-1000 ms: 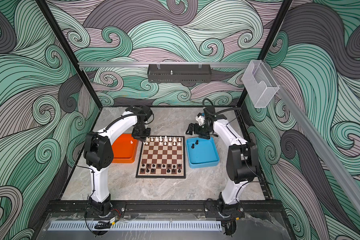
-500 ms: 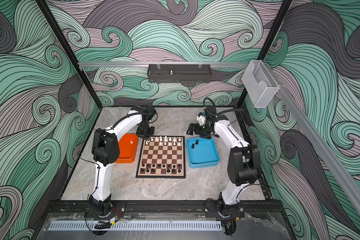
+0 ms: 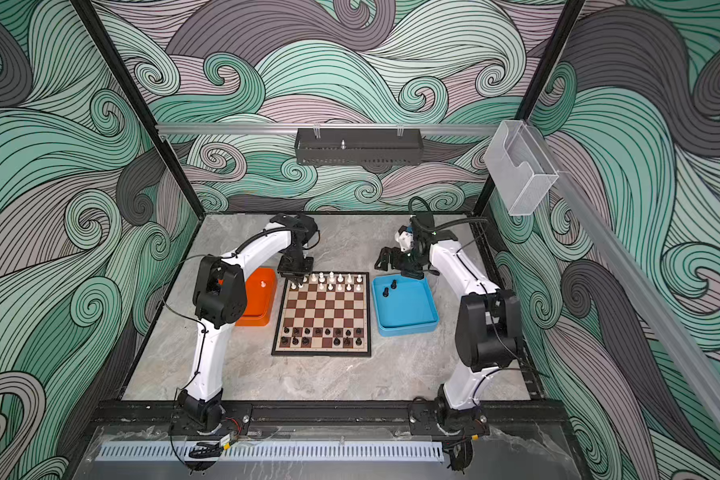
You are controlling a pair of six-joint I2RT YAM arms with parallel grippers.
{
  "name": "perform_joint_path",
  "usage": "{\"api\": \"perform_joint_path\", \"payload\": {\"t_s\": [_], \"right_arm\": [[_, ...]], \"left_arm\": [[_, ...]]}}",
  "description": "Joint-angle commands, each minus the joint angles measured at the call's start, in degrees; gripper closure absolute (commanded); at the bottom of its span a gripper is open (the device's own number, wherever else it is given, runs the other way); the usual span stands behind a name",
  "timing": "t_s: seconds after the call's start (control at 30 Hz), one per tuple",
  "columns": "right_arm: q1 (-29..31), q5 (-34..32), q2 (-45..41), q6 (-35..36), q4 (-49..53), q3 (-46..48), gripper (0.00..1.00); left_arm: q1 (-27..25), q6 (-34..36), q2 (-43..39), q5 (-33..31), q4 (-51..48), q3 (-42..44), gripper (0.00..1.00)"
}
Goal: Set up the chess pieces on the board
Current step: 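Carry the white pawn over the board's far rows with the left gripper, then lower the white pawn onto an empty far-row square with the left gripper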
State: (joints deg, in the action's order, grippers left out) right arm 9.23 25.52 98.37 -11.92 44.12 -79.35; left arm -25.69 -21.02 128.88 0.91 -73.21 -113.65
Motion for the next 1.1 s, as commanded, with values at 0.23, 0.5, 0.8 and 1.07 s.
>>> {"api": "perform_joint_path", "payload": {"t_s": [0.23, 0.5, 0.8, 1.07], "right_arm": [[-0.62, -0.37, -0.58, 1.02, 0.72, 0.43, 0.00], [-0.72, -0.33, -0.68, 1.02, 0.71, 0.52, 0.00], [-0.80, -0.35, -0.72, 1.11, 0.84, 0.51, 0.01], [-0.93, -0.38, -0.46, 1.05, 0.81, 0.51, 0.00]], "left_arm": [[-0.50, -0.74, 1.76, 0.31, 0.17, -1.73, 0.84], [-0.59, -0.98, 2.51, 0.74, 0.63, -1.74, 0.84], [-0.59, -1.13, 3.02, 0.93, 1.23, -1.93, 0.85], [-0.59, -1.09, 3.37, 1.02, 1.40, -2.09, 0.84]]}}
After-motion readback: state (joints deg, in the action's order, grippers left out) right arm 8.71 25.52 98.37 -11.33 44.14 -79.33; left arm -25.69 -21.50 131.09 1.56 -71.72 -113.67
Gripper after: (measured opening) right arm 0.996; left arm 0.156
